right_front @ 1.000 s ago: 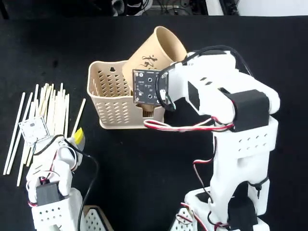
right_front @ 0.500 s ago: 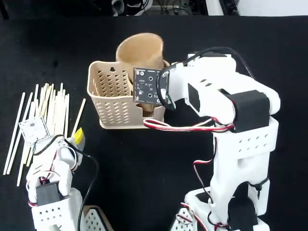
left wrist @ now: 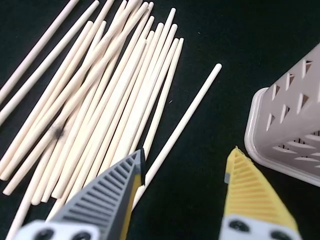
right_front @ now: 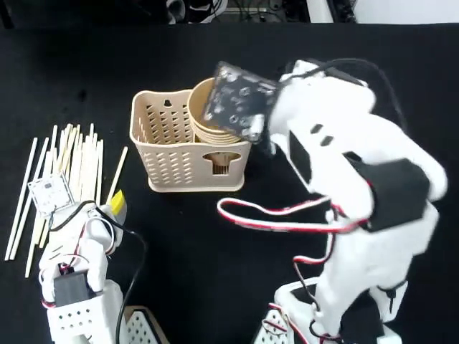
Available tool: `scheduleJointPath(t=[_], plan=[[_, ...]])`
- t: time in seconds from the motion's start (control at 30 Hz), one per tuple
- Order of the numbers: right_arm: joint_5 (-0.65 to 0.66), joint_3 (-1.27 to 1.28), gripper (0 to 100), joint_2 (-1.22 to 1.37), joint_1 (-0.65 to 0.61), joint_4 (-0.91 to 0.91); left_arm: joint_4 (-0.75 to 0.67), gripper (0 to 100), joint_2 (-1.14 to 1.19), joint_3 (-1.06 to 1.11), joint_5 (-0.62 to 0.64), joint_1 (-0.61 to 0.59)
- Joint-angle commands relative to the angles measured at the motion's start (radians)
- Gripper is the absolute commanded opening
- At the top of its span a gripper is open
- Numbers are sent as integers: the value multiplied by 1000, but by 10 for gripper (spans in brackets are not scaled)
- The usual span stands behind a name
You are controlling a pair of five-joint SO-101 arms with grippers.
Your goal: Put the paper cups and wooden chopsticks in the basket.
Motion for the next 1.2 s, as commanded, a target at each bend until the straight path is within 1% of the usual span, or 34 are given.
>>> scheduleJointPath(t=[0.0, 0.07, 0.13, 0.17, 0.27, 0.37, 0.43, 0.53, 0.63, 0.7, 0.8, 0.87, 1.0, 1.17], plan=[[-153, -44, 16, -58, 114, 130, -8, 266, -6, -13, -55, 8], [-259, 27, 12, -97, 245, 127, -8, 266, -3, -25, -86, 5], [-336, 147, 12, -130, 387, 121, -8, 266, 2, -44, -120, 1], [-356, 228, 12, -136, 417, 115, 2, 266, 3, -50, -137, 1], [-364, 486, 12, -142, 465, 100, 74, 268, 3, -127, -178, -13], [-374, 739, 12, -145, 477, 21, 147, 270, 31, -263, -192, -102], [-439, 894, 12, -163, 488, -75, 146, 270, 109, -331, -247, -139], [-543, 1098, 12, -209, 505, -262, 146, 271, 318, -440, -348, -150], [-640, 1291, 12, -257, 499, -446, 158, 268, 578, -581, -387, -154], [-698, 1412, 12, -280, 473, -589, 178, 270, 749, -697, -394, -156], [-783, 1601, 12, -285, 423, -829, 215, 271, 984, -878, -457, -154], [-815, 1698, 12, -275, 391, -954, 242, 271, 1132, -1006, -496, -154], [-819, 1782, 12, -243, 393, -1019, 322, 272, 1428, -1245, -554, -154], [-818, 1804, 12, -219, 391, -1079, 410, 273, 1774, -1509, -563, -156]])
